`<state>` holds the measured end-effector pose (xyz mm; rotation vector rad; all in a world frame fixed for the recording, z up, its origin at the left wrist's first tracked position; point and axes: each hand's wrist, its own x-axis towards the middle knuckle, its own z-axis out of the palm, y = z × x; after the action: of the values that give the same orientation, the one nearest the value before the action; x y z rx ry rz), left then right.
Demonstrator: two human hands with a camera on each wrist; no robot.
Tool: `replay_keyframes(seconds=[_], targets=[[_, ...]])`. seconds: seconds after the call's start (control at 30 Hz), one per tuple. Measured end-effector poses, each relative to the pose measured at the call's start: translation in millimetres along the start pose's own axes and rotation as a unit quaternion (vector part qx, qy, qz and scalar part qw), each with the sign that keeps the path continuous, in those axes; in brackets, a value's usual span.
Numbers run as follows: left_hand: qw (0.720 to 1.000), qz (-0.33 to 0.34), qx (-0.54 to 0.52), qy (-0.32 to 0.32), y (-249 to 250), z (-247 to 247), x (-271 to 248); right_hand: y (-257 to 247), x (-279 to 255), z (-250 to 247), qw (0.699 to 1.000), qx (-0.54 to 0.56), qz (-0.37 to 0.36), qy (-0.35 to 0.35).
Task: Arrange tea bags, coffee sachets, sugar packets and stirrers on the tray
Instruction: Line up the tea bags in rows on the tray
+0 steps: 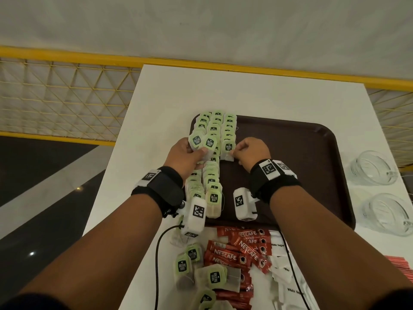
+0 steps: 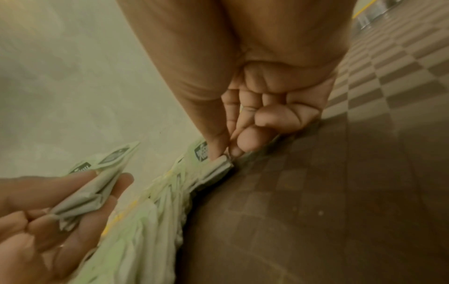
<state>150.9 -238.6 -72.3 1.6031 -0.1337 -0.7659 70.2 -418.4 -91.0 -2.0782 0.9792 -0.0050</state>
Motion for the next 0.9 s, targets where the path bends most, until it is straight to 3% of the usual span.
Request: replay_keyframes(seconds=[0.17,0.3,0.37,0.63,0.9], targets=[[0.999,0.032,0.0,-0.008,2.0,1.1,0.6,-7.6,-12.6,-8.8,0.999,0.037,-0.014,0.035],[0.999,0.037,-0.012,-0.01,2.5,7.4,0.2,-26.9,-38.2,-13.8,0.985,0.157,-0.032,-0.066],[0.999,0.038,-0.002,-0.019,2.6,11.8,-0.4,-28.3,-43.8,-10.4,0.981,0.174,-0.036,-0.083],[0.999,0.044,0.001,0.005,0.7,6.9,-1.6,-3.9,-36.9,-7.1,0.986,0.167,0.009,0.01],[0.999,0.037,-0.005,0.012,-1.9,1.2,-4.5,-3.9,-22.6,6.4,0.996,0.08,0.033,0.023]])
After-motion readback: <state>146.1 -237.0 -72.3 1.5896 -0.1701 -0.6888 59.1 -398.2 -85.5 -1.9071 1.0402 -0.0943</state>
